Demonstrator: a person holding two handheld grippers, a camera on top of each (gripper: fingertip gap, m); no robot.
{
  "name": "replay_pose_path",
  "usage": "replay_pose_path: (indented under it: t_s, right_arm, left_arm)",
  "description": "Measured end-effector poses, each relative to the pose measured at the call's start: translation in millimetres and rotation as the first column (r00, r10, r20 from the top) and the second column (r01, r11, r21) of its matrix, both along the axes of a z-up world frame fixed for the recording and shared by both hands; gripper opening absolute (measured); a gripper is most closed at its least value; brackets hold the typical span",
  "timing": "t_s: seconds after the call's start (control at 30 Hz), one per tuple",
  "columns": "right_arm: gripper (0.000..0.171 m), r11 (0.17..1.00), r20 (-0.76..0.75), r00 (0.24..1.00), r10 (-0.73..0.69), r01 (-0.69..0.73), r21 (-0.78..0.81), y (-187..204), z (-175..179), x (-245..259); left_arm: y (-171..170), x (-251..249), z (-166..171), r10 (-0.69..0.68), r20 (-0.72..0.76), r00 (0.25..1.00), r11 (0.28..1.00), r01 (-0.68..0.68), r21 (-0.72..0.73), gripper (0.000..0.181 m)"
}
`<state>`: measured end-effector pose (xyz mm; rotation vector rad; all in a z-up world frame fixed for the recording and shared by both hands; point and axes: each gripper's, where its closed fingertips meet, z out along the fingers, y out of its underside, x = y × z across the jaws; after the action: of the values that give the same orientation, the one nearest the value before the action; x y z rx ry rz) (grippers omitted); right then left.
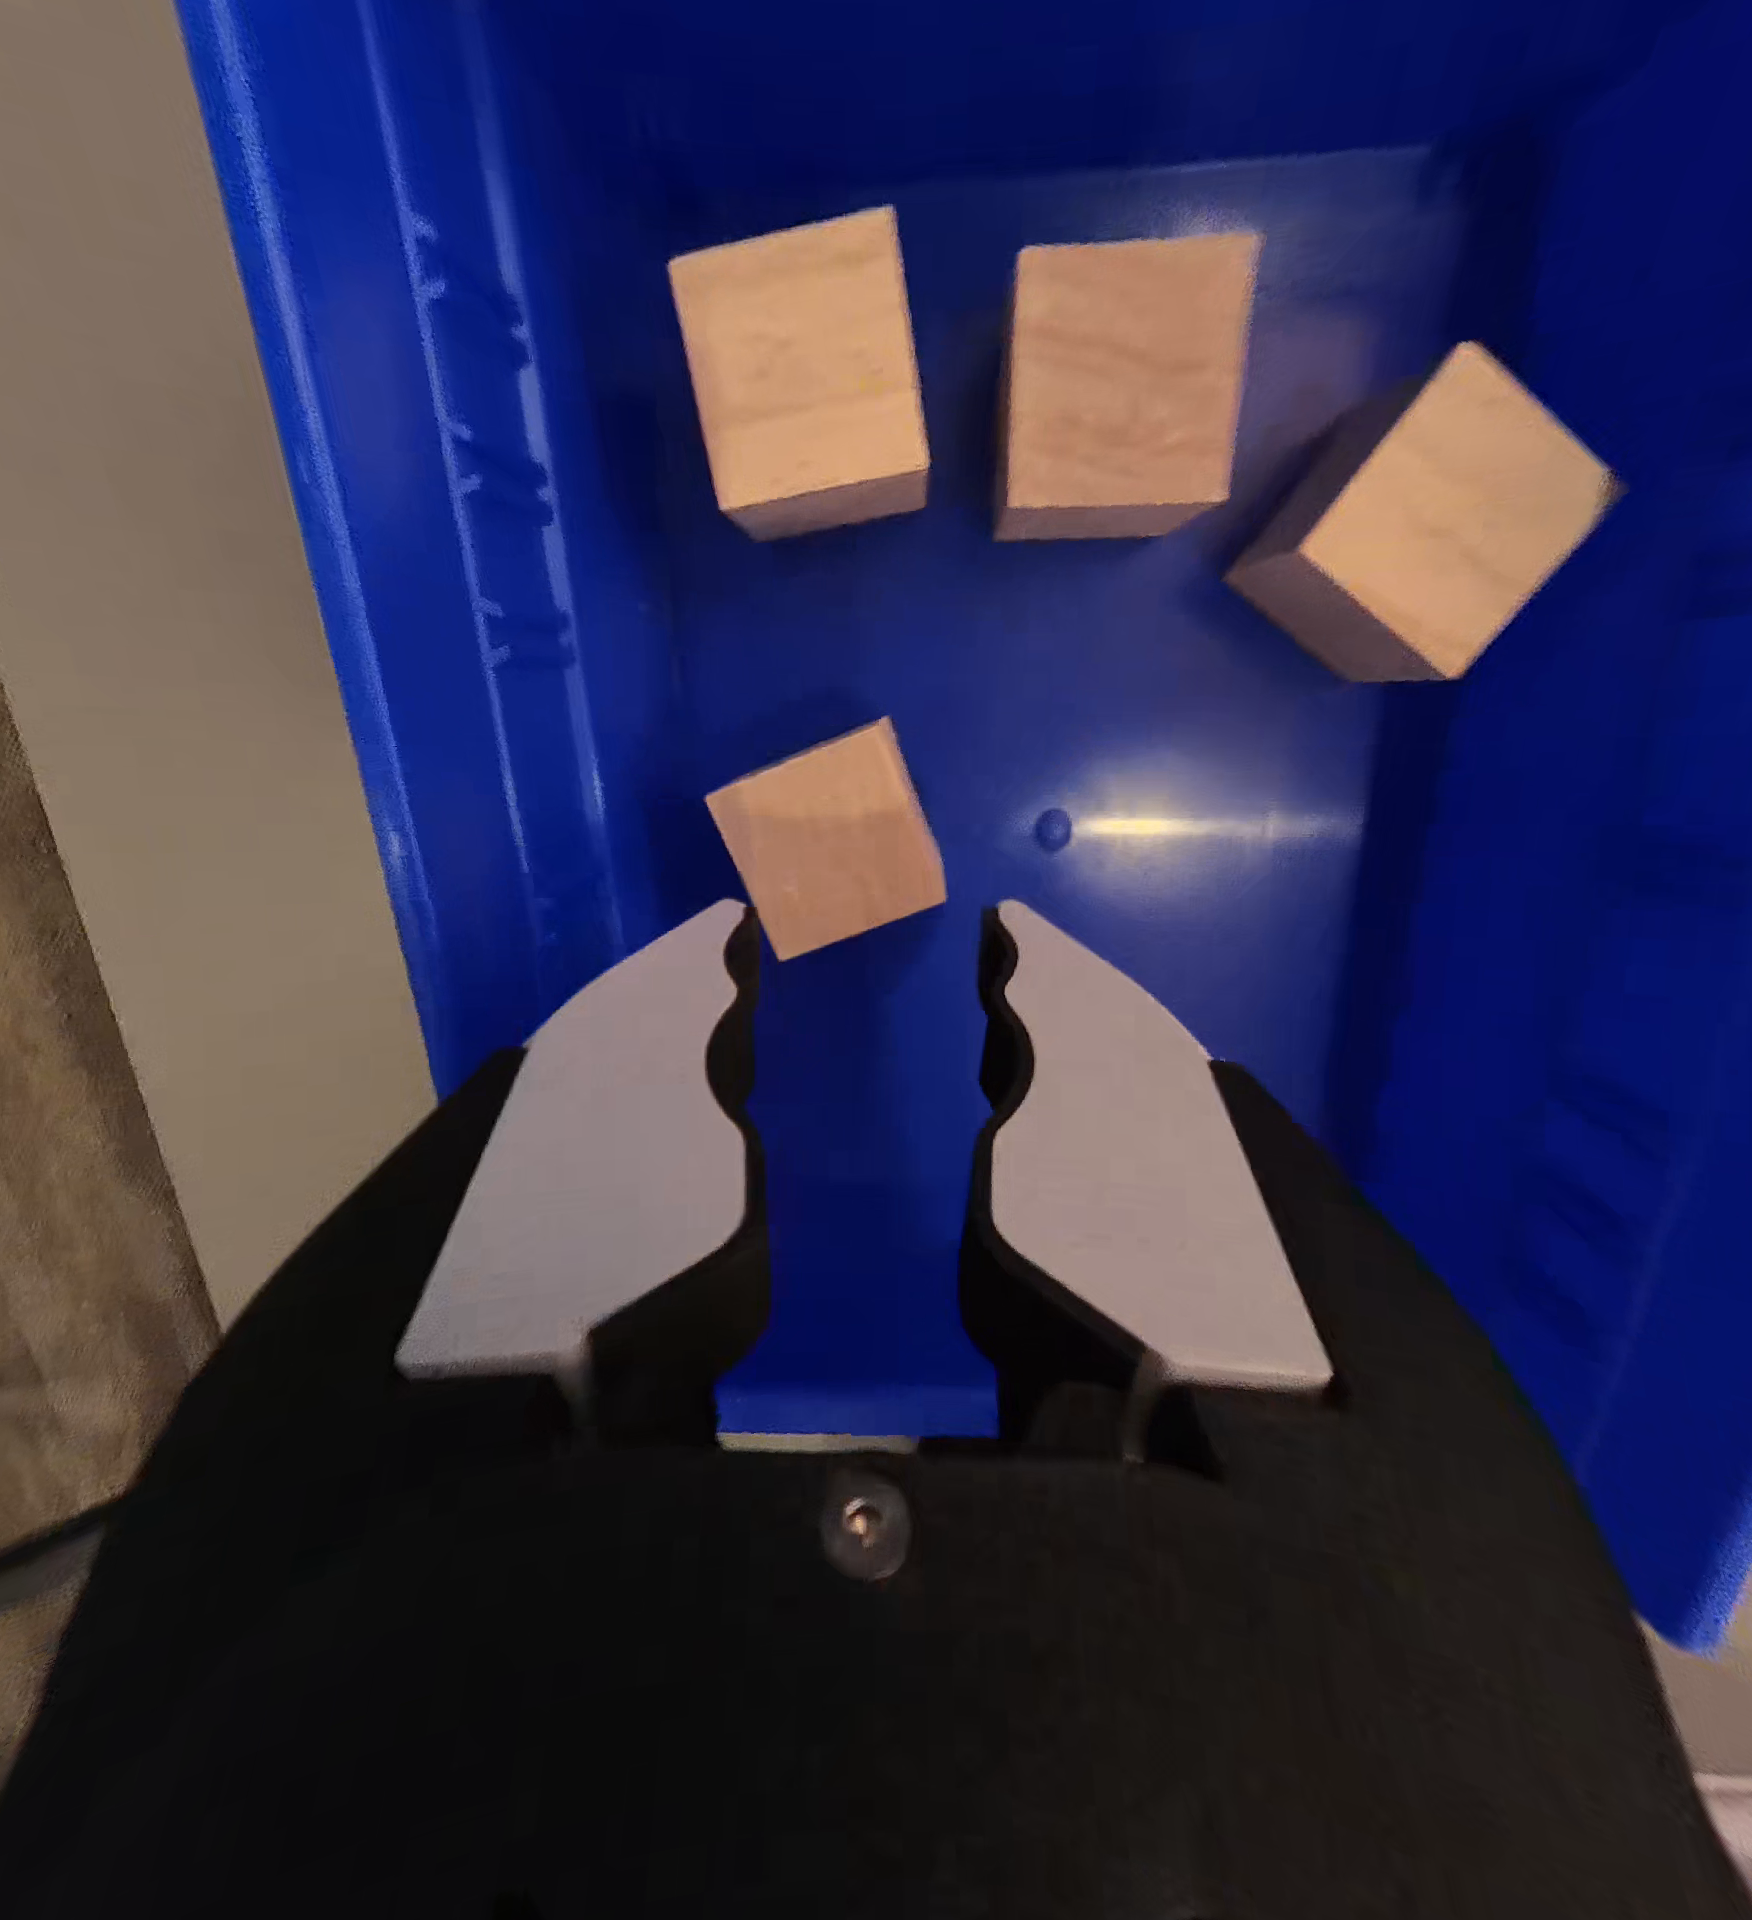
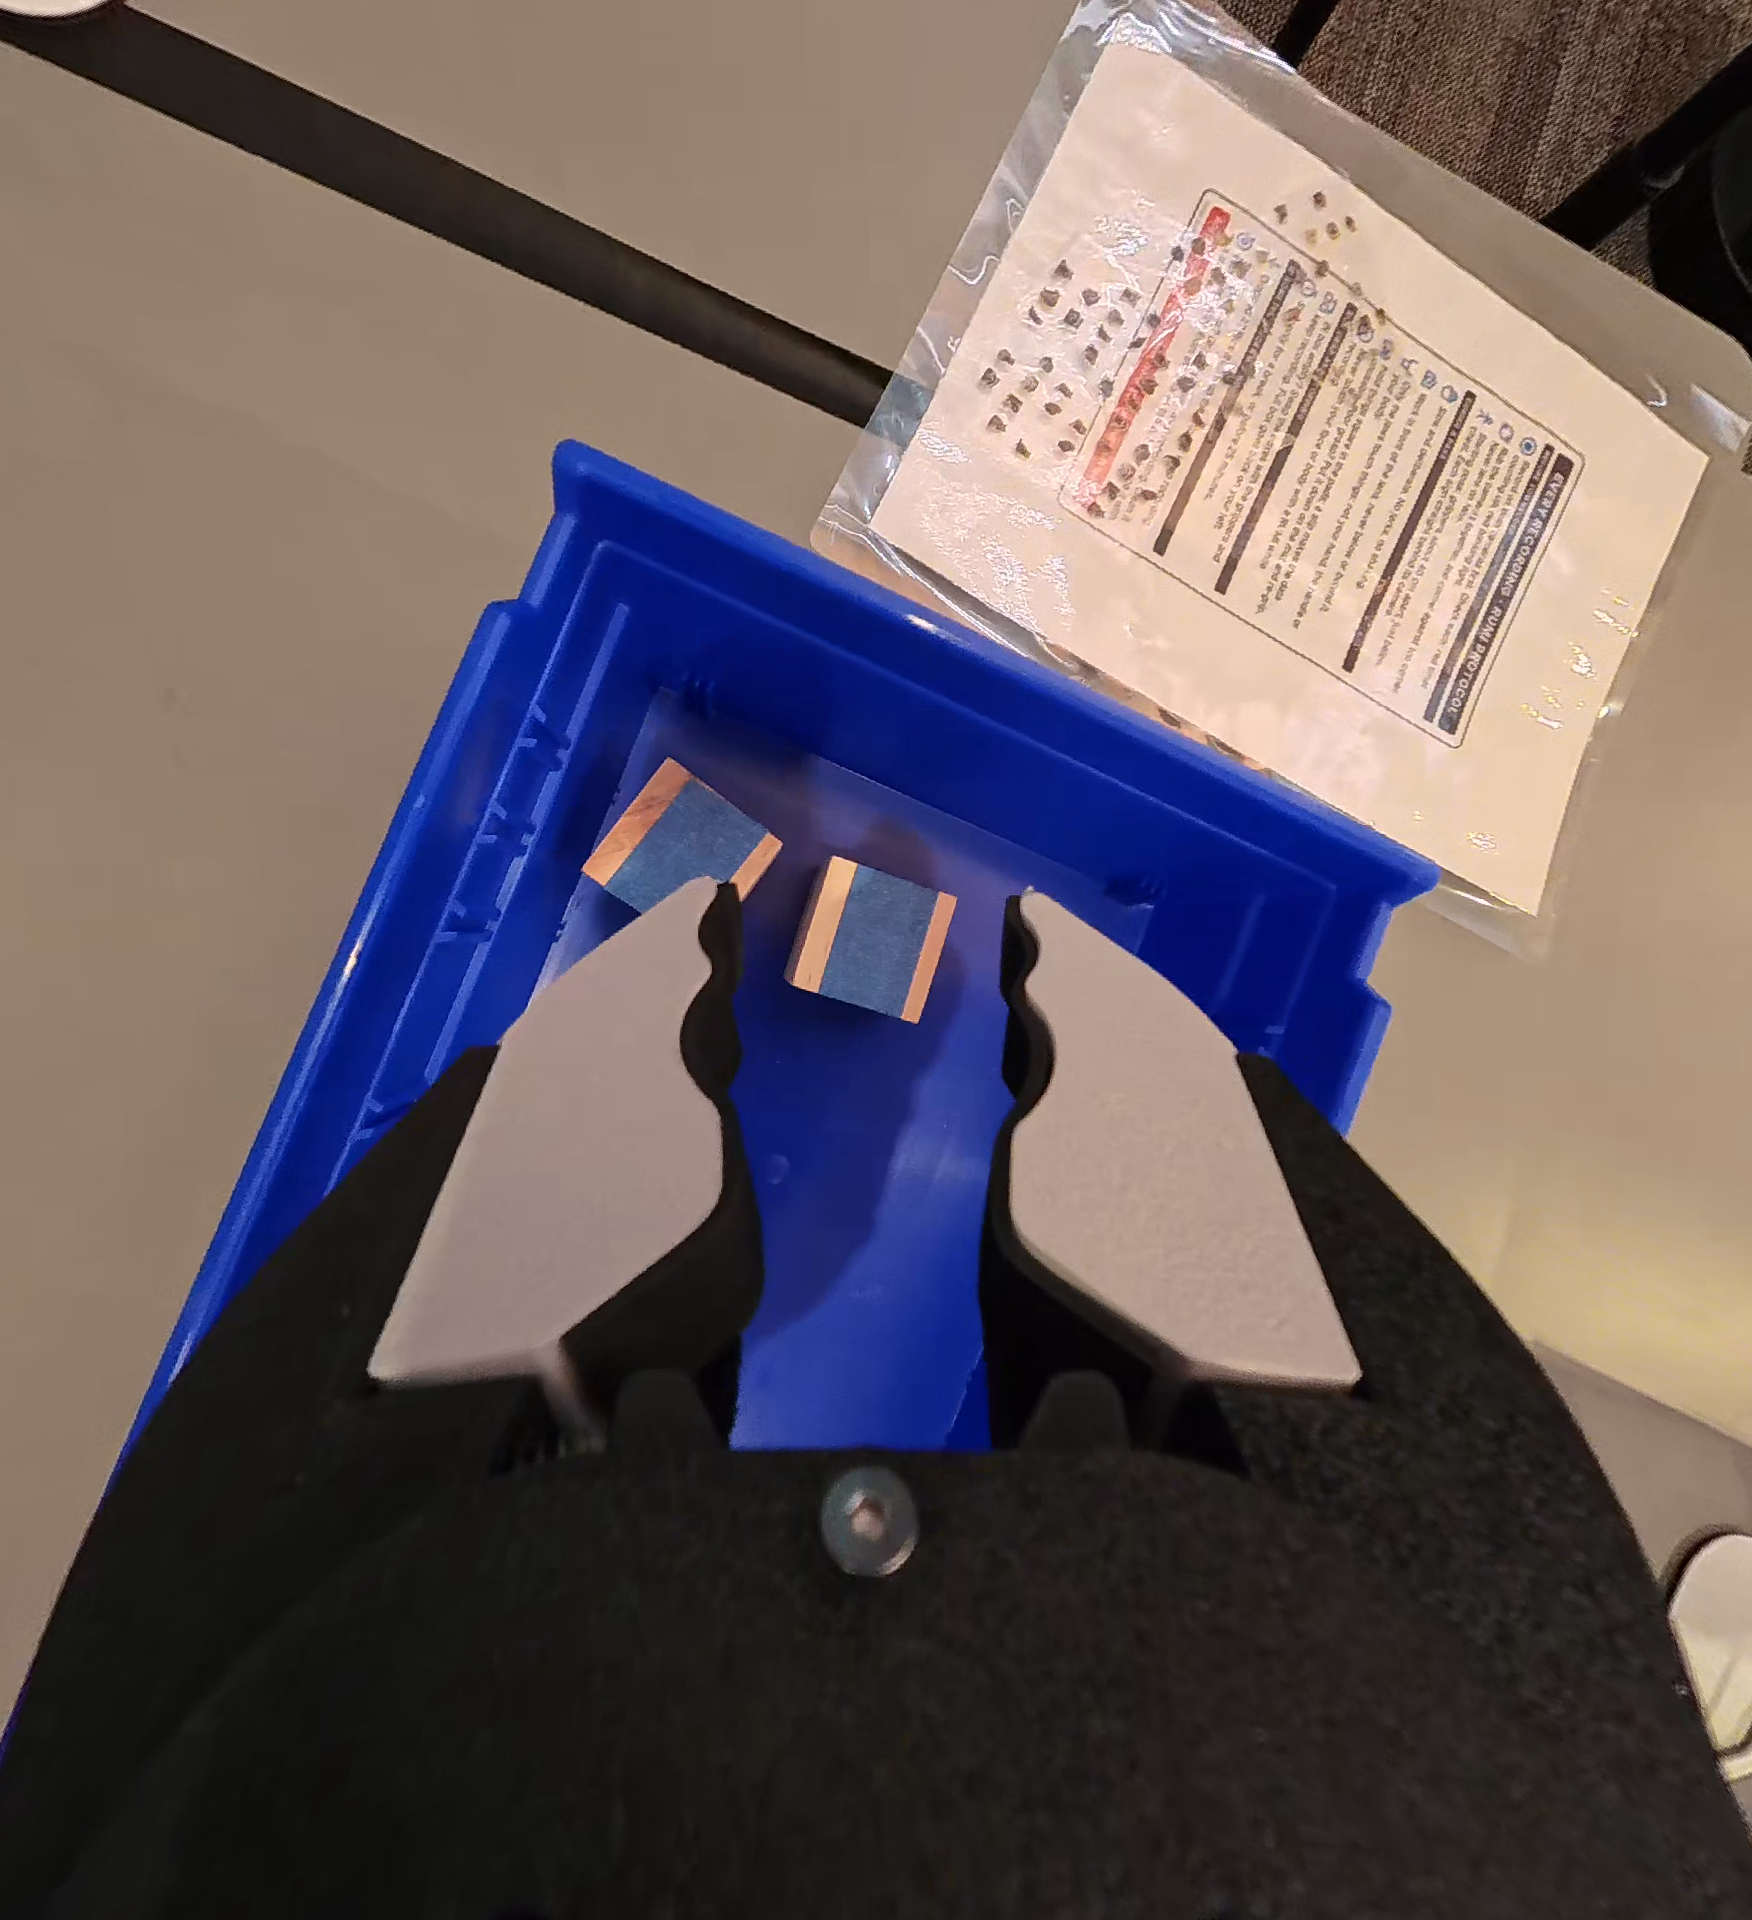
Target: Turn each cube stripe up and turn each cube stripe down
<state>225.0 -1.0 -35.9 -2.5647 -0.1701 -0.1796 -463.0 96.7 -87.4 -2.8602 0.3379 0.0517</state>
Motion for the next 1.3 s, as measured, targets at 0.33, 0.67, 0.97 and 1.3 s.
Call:
replay_pose_path:
  t_s: [0.33,0.67,0.97,1.3]
  right_arm:
    - [0.047,0.999,0.028,0.999,0.032,-0.031,-0.030,0,-3,-7]
    - [0.045,0.997,0.056,0.997,0.055,-0.052,-0.054,0,-7,-10]
    - [0.044,0.991,0.091,0.992,0.086,-0.076,-0.107,0,-16,-15]
    - [0.034,0.992,0.209,0.972,0.108,-0.119,0.041,13,18,-31]
  left_arm:
    - [2,-9,-23,0.120,0.018,0.993,0.989,-0.118,-0.085,0.059]
    - [4,-4,-51,0.114,-0.032,0.993,0.977,-0.118,-0.180,0.056]
    - [5,3,-50,0.104,0.051,0.993,0.975,-0.092,-0.204,0.048]
    - [-3,98,59,-0.238,0.742,0.627,0.966,0.234,0.112,0.048]
